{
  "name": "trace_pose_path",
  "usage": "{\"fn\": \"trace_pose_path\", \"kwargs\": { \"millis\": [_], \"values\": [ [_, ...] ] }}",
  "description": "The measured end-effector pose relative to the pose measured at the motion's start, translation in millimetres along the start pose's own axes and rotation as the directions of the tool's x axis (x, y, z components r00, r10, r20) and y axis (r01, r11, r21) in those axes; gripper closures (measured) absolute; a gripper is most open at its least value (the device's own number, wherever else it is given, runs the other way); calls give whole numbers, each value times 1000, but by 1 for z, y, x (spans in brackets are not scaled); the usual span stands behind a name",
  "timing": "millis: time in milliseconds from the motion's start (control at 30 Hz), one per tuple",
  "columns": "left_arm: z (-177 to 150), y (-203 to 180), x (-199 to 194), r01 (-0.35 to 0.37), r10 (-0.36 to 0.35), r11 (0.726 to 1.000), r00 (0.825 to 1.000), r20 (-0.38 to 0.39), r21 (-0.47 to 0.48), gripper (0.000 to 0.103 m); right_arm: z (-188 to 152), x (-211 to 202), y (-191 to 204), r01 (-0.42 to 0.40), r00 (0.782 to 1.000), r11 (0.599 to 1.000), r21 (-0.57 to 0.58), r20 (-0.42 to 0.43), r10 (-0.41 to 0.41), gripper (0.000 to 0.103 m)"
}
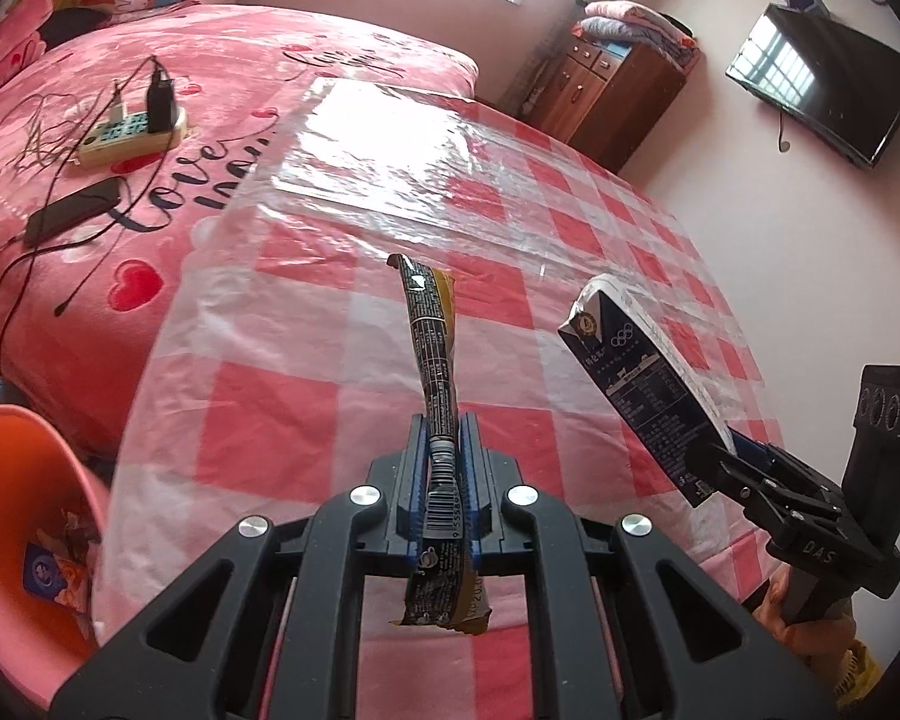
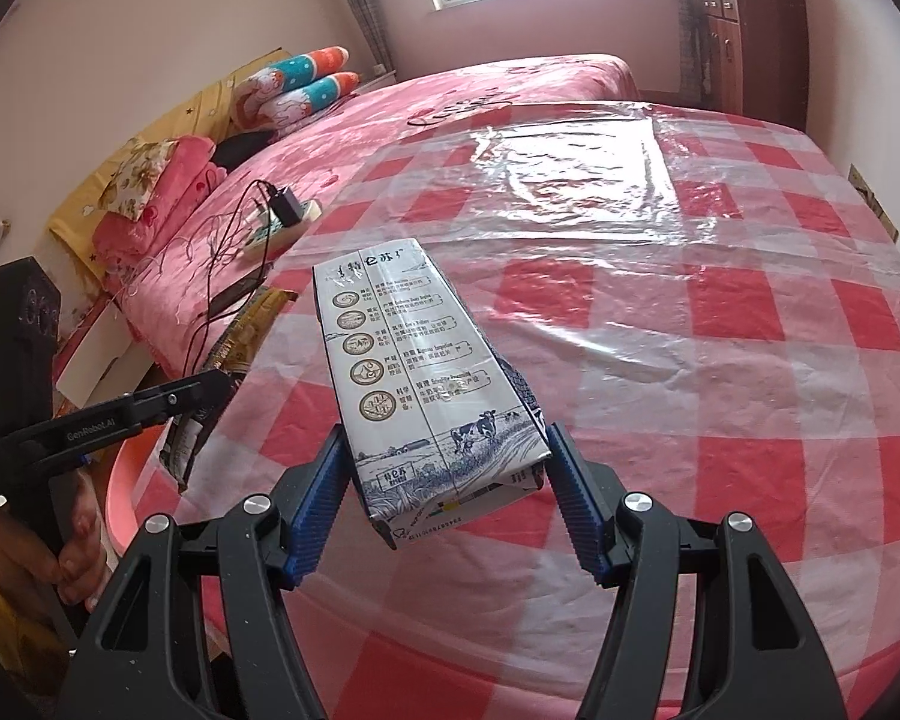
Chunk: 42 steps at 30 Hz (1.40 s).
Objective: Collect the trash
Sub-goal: 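Lift and carry the wrapper and milk carton over the orange bucket, then open both tools over the bucket to drop the wrapper and carton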
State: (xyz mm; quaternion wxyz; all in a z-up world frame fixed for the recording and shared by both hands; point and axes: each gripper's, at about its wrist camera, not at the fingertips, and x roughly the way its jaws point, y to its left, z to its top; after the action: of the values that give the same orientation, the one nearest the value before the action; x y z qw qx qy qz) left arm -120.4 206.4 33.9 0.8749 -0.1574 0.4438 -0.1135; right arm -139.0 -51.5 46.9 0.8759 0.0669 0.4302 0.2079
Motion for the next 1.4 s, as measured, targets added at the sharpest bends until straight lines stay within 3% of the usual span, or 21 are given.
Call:
{"fn": "trace_pose_path", "kwargs": {
  "millis": [467, 767, 1400],
  "values": [
    [-14, 44, -49, -46, 50, 997, 997, 57, -65, 91, 4, 13, 53, -70, 997, 993, -94, -48, 66, 38],
    [-34, 90, -77, -107, 118, 983, 990, 71, -147, 91, 4, 32, 110, -144, 986, 968, -205, -111, 123, 38],
    [-89, 207, -102, -235, 264, 889, 964, 20, -394, 91, -10, 93, 241, -306, 937, 853, -422, -293, 191, 38]
  ]
}}
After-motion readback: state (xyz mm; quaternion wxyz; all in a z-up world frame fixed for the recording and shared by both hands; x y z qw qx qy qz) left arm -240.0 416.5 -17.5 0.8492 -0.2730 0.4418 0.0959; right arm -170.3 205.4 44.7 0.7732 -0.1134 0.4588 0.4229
